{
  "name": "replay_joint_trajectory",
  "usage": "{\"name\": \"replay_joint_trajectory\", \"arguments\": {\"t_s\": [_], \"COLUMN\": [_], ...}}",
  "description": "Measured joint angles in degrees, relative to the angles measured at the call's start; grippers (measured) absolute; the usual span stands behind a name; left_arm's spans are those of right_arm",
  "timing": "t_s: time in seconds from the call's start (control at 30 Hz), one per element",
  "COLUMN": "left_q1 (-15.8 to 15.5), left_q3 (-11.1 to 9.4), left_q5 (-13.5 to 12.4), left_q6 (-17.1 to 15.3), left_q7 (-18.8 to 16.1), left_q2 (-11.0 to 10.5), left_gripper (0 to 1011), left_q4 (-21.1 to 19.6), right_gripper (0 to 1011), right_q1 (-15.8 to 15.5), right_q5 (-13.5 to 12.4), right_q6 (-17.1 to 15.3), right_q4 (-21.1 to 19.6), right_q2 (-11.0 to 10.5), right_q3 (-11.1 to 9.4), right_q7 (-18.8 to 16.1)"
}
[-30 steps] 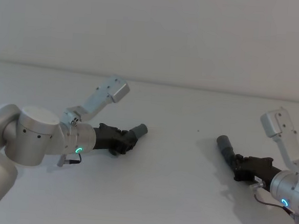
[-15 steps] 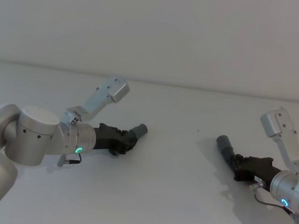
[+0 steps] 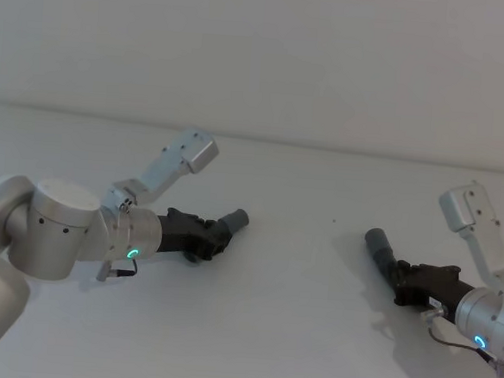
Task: Use both hands to pick up one end of the pipe from the table, align the ends, and insert them.
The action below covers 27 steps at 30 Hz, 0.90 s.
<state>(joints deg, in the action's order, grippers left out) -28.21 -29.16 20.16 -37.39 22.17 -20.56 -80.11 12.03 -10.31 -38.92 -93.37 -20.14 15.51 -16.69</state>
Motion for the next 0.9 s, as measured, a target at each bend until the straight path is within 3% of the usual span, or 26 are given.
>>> {"name": "replay_joint_trajectory", "arguments": {"t_s": [0.9], "left_q1": [0.0], "left_q3": [0.0], "left_q5": [0.0], "left_q6": [0.0], "left_q7": [0.0], "left_q2": [0.0], "left_gripper": [318], "left_q4": [0.01], "right_gripper": [59], "right_q1": [0.0], "right_q5": [0.0], "right_q6": [0.0], "right_q4": [0.0], "right_q2": [0.0], "right_q3": [0.0], "right_q7": [0.0]}}
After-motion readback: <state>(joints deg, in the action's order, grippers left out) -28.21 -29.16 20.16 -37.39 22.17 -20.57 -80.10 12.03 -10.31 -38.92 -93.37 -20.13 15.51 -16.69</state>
